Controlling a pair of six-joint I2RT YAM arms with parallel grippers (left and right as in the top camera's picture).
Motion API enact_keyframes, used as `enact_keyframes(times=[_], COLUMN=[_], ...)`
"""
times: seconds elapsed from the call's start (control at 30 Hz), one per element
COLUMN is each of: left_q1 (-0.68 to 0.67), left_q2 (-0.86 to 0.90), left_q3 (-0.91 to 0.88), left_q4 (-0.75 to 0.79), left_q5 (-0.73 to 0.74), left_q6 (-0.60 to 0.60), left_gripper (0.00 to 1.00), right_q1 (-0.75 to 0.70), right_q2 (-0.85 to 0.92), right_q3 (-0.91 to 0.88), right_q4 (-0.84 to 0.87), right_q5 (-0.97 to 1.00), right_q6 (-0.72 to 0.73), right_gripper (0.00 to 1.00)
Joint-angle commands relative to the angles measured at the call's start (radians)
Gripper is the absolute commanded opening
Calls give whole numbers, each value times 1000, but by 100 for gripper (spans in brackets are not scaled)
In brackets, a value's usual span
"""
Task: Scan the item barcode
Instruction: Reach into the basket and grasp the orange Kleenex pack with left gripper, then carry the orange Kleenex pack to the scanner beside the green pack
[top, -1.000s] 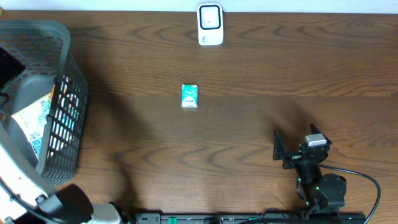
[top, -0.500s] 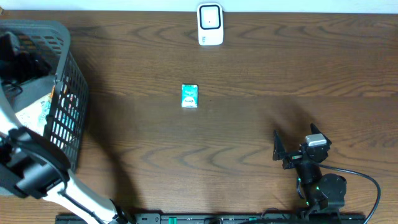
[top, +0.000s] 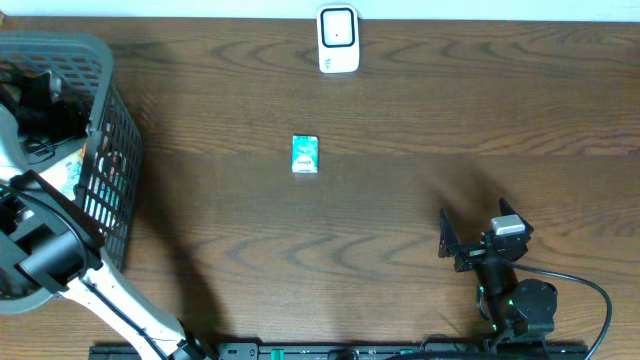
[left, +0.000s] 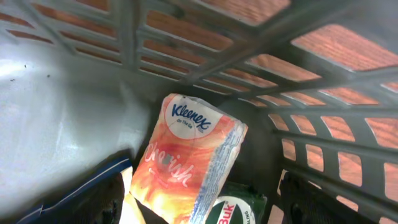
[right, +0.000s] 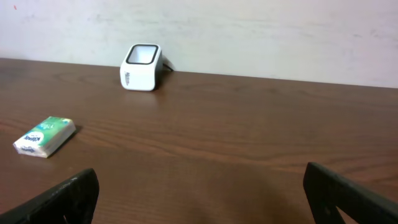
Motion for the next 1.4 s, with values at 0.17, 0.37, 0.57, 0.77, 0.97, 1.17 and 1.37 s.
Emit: enact_keyframes(times=[0.17,0.37,0.57,0.77,0.97,1.17,1.37], left_q1=[-29,-31,-34,-34,-34,-33,-29], left_q2=[64,101,127,126,68,-135,-436], left_q3=[-3,-3,-3,-3,6,7,7], left_q4=[14,40,49,61,59,50,50], left_q5=[13,13,13,14,18,16,-23], left_q6=[61,60,60,55,-19,-58,-195], left_gripper=[76,68,52,11,8,7,7], right_q1=[-6,-6,-6,-6,-6,-6,-6], right_q2=[-2,-2,-2,-2,-2,-2,-2], right_q3=[-3,-3,-3,-3,-3,-3,-3], right_q4=[-3,-3,-3,-3,-3,-3,-3], right_q5=[4,4,4,4,4,4,4], right_q6=[13,13,13,13,13,13,13], right_gripper=[99,99,99,99,99,99,99])
